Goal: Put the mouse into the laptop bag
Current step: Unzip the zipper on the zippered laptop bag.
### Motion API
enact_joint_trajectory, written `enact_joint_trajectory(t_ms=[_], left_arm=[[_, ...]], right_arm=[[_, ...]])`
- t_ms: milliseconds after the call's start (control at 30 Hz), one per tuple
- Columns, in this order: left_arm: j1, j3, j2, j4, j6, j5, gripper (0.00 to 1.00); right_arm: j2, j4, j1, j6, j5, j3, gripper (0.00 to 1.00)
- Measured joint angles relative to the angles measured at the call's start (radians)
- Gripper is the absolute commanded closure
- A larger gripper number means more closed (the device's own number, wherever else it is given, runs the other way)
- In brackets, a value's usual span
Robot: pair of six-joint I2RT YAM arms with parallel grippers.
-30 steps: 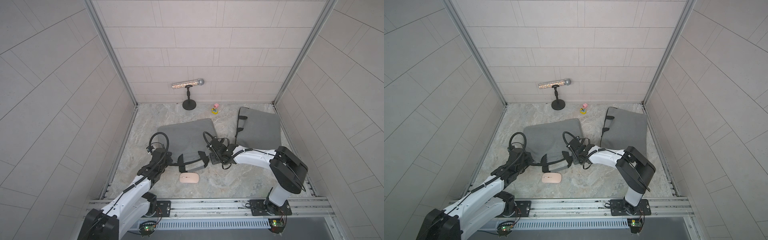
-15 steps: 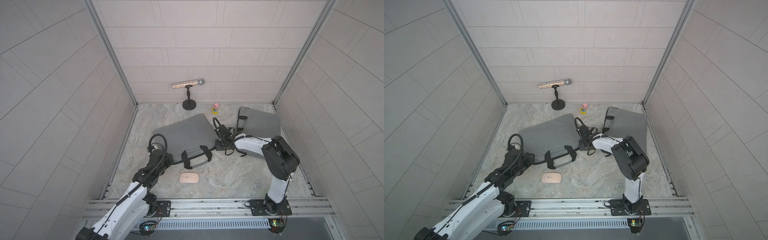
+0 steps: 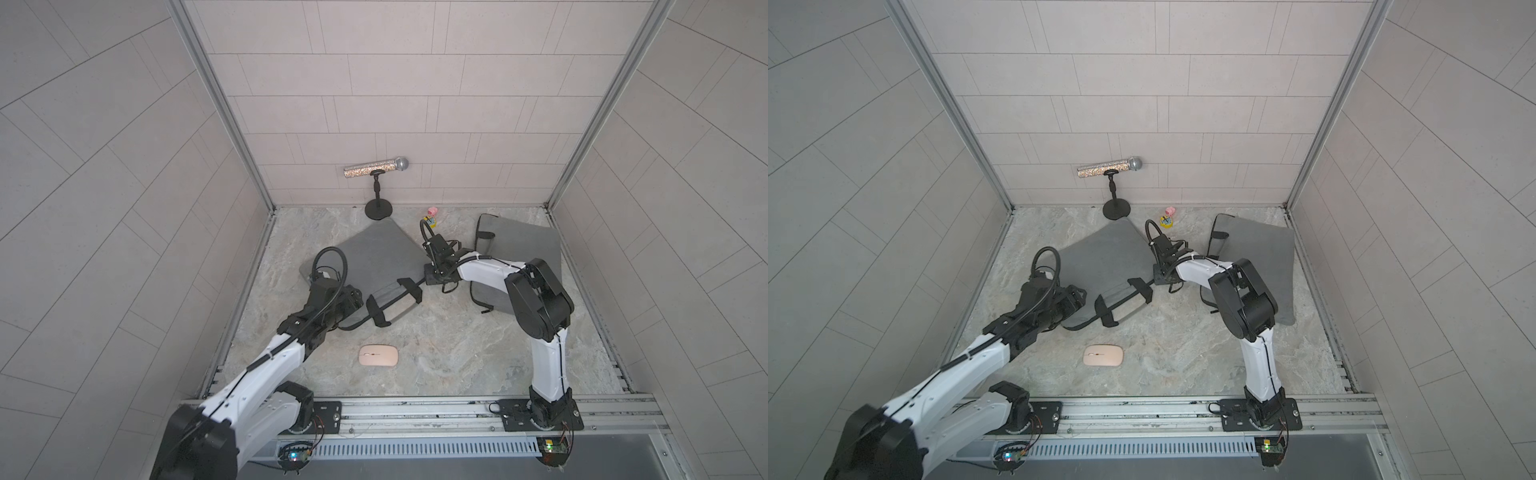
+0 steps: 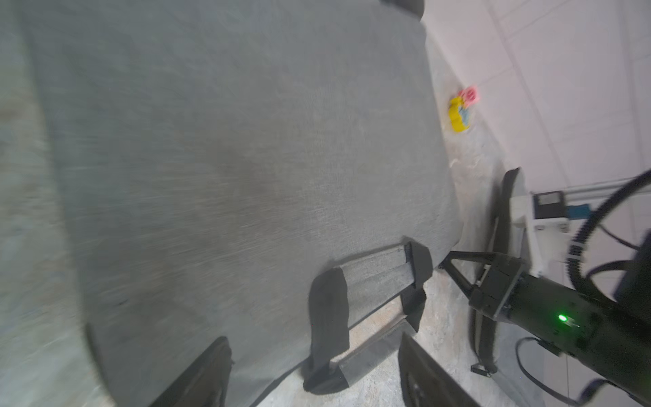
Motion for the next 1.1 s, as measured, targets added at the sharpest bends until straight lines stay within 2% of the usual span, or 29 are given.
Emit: enact_joint_trajectory(t_ms=[133,233,467,600,867,967,1100], left_arm=[[-0.026,0.106,0.287,0.140,0.005,0.051,0.28],[-0.040,0.150,0.442,0.232,-0.003,0.074,0.29],[-0.067,0.230,0.613,0.451,-0.023,0.076,0.31],[-0.072,0.235,0.655,0.542,-0.033,0.073,0.31],[-0.072,0.213,0.653,0.590,-0.045,0.058,0.31],[-0.076,0.190,0.621,0.571,-0.045,0.058,0.31],[-0.085,0.140,0.526,0.491,-0.044,0.051,0.24]], right_arm=[[-0.041,0.019,-0.001,-0.008,-0.019,-0.052,1.00],[-0.048,0.037,0.002,-0.015,-0.035,-0.069,1.00],[-0.084,0.058,0.048,-0.018,-0.037,-0.112,1.00],[-0.107,0.052,0.119,-0.010,-0.026,-0.124,1.00],[-0.112,0.008,0.224,0.025,-0.007,-0.126,1.00],[-0.111,0.001,0.233,0.038,-0.007,-0.126,1.00],[-0.117,0.013,0.229,0.047,-0.007,-0.148,1.00]])
